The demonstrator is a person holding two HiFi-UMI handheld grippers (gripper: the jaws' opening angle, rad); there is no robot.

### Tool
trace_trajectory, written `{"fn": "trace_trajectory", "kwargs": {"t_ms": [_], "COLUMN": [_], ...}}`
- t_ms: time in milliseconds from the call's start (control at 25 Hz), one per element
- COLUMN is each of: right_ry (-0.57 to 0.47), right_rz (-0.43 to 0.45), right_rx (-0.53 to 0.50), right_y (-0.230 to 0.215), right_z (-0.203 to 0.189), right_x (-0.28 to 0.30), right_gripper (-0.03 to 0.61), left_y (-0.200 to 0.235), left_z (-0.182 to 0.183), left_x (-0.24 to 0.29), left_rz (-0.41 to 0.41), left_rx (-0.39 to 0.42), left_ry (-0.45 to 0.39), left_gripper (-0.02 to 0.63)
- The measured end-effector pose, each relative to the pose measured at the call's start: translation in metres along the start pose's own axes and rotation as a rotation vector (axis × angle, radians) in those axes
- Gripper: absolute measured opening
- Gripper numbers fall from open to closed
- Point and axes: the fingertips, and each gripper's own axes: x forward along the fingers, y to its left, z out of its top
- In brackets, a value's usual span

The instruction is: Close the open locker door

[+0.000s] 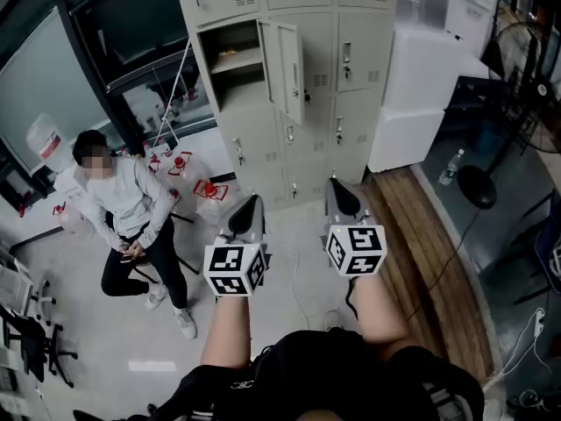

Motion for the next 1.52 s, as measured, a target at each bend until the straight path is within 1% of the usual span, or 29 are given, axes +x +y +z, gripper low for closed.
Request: {"fn": "trace_trajectory", "kwargs": {"t_ms": [160,320,600,800,960,1160,1320,1520], "right_ry": [0.004,0.003,0.004,0.006,-0.001,0.005,-0.003,-0.009], "right_rz": [0.014,0.037,0.095,0.129,0.145,0.162,0.159,0.144], "right_rx": [-0.011,-0.01,-0.006,0.003,0.012,0.005,-0.015,-0.035], "right_y": [-0.019,-0.047,-0.096,-0.12,-0.126,-0.124,-0.123,-0.129], "right_z": [0.004,0.011,0.019,0.021,0.022,0.014,0.014,0.013], "right_x": [0.018,0.039,0.065,0.079,0.087,0.104,0.123,0.16], "right_gripper": [0.008,0.008,0.009,0.009,0.008,0.008,0.008,0.008], "left_y": [-0.005,-0.014,-0.037,-0.054,-0.054,-0.043,-0.029,-0.007], "left_z": [0.001,0.006,0.012,0.01,0.009,0.005,0.002,0.001], "left_x": [0.024,0.055,0.104,0.126,0.133,0.144,0.16,0.193], "left_rz": [0.018,0.046,0.103,0.129,0.147,0.161,0.15,0.128], "left_rx": [0.006,0.013,0.018,0.032,0.037,0.032,0.023,0.016], "left_ry": [0.005,0.007,0.006,0.013,0.015,0.007,-0.001,-0.018], "left_gripper": [0.0,0.0,0.0,0.001,0.0,0.0,0.0,0.0]}}
